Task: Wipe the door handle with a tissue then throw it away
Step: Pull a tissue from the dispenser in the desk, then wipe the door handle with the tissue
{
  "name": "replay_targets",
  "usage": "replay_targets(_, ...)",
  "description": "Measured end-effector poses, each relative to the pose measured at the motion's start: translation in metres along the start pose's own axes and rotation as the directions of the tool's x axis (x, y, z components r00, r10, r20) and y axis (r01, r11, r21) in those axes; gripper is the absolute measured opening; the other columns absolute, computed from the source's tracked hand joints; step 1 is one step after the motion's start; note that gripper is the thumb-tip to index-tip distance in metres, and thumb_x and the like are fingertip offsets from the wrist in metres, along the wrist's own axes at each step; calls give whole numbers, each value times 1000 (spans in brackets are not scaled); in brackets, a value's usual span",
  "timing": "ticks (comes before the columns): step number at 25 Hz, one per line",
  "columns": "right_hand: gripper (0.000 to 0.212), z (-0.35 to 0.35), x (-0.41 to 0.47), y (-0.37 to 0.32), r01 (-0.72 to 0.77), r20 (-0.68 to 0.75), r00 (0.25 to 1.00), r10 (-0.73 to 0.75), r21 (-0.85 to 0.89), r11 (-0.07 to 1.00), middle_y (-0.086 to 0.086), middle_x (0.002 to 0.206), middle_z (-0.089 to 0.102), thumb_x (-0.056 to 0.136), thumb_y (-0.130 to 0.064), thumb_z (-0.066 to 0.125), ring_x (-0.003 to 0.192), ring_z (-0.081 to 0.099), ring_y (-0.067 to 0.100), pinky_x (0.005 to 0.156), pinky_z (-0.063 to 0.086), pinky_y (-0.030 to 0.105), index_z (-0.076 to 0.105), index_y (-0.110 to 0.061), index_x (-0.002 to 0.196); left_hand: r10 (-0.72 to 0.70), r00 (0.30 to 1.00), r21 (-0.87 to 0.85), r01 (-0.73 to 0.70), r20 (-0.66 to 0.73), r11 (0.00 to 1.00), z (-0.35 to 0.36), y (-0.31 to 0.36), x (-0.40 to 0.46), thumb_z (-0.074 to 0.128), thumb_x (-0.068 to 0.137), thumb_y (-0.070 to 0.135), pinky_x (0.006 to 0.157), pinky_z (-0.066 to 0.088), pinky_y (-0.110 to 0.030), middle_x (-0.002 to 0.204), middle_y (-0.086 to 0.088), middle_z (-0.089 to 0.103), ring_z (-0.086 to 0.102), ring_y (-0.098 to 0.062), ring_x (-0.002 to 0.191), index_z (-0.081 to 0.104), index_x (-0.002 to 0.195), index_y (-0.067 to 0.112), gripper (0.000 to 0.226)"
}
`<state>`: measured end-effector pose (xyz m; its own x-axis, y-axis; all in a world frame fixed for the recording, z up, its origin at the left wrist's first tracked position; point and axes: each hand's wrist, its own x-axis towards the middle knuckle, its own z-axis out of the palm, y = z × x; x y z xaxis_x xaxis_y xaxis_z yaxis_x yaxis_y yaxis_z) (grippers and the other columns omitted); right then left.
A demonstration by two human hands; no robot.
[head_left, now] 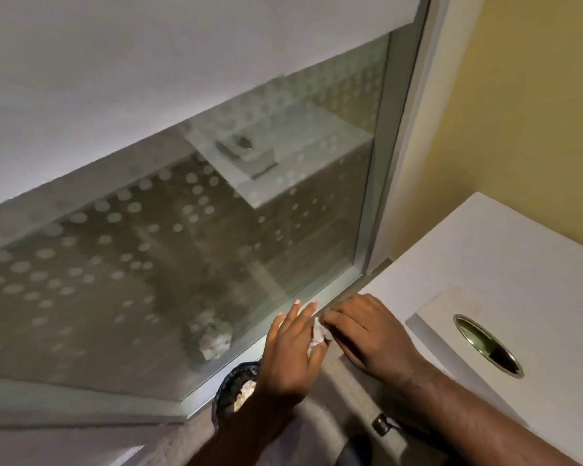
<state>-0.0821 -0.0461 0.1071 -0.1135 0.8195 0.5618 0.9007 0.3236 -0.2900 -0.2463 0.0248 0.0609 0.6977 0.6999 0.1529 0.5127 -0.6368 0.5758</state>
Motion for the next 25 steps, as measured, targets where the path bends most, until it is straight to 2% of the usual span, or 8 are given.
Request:
replay_targets(2, 19, 20, 16, -39, 98, 22, 995, -99, 48, 994, 5, 96, 65, 99, -24, 47, 84, 57, 21, 72, 44, 31, 55, -16, 114, -111, 990, -21, 110, -91, 994, -35, -18, -37, 36, 90, 39, 112, 22, -22, 138, 15, 53, 40, -5, 135, 57, 134, 23, 51)
replay_targets(4, 23, 42, 26, -86, 187, 76, 978, -196, 119, 975, 6, 100, 65, 100, -24, 44, 87, 57, 20, 74, 46, 31, 54, -15, 117, -273, 949, -158, 249, -157, 956, -67, -32, -86, 37, 91, 45, 91, 45, -32, 108, 4, 72, 64, -17, 105, 69, 109, 22, 43)
replay_targets(7, 29, 72, 30, -166, 291, 145, 935, -324, 212, 933, 9, 109, 64, 97, -22, 45, 92, 60, 24, 75, 50, 35, 55, -13, 123, -538, 834, -483, 424, -121, 766, -111, -47, -161, 41, 85, 54, 74, 54, -44, 82, 6, 71, 68, -16, 79, 67, 88, 21, 42)
replay_targets(11, 42, 107, 25, -270, 345, 156, 904, -399, 288, 893, 11, 118, 60, 85, -20, 65, 96, 59, 27, 81, 49, 36, 60, -10, 126, -701, 707, -810, 353, -96, 468, -162, -48, -255, 54, 92, 29, 74, 52, -26, 85, 5, 75, 65, -5, 81, 72, 93, 17, 22)
replay_targets(15, 48, 143, 22, -356, 434, 110, 858, -501, 367, 823, 8, 116, 56, 80, -6, 70, 92, 59, 26, 76, 52, 34, 58, -13, 125, -796, 603, -936, 244, -58, 254, -202, -48, -338, 45, 100, 7, 70, 48, -13, 85, 1, 76, 69, -4, 81, 71, 98, 7, 26)
replay_targets(18, 45, 154, 27, -405, 495, 112, 809, -577, 402, 771, 6, 106, 63, 70, 3, 77, 84, 57, 22, 69, 47, 29, 67, -11, 112, -836, 542, -949, 210, -87, 235, -218, -56, -386, 54, 92, 21, 76, 49, -16, 93, 1, 76, 67, -8, 90, 71, 100, 12, 21)
replay_targets(21, 40, 167, 41, -440, 491, 96, 809, -580, 433, 756, 7, 104, 66, 72, 8, 72, 84, 61, 24, 64, 48, 28, 68, -13, 106, -838, 530, -938, 209, -130, 278, -230, -69, -426, 50, 85, 26, 84, 47, -16, 103, 7, 75, 66, -8, 101, 67, 113, 16, 34)
replay_targets(25, 21, 199, 69, -471, 437, 11, 850, -527, 543, 717, 10, 109, 64, 94, -6, 46, 94, 64, 27, 75, 53, 30, 65, -12, 101, -825, 491, -843, 284, -281, 456, -251, -103, -464, 56, 88, 32, 95, 44, -17, 118, 15, 70, 62, -9, 115, 67, 117, 35, 31)
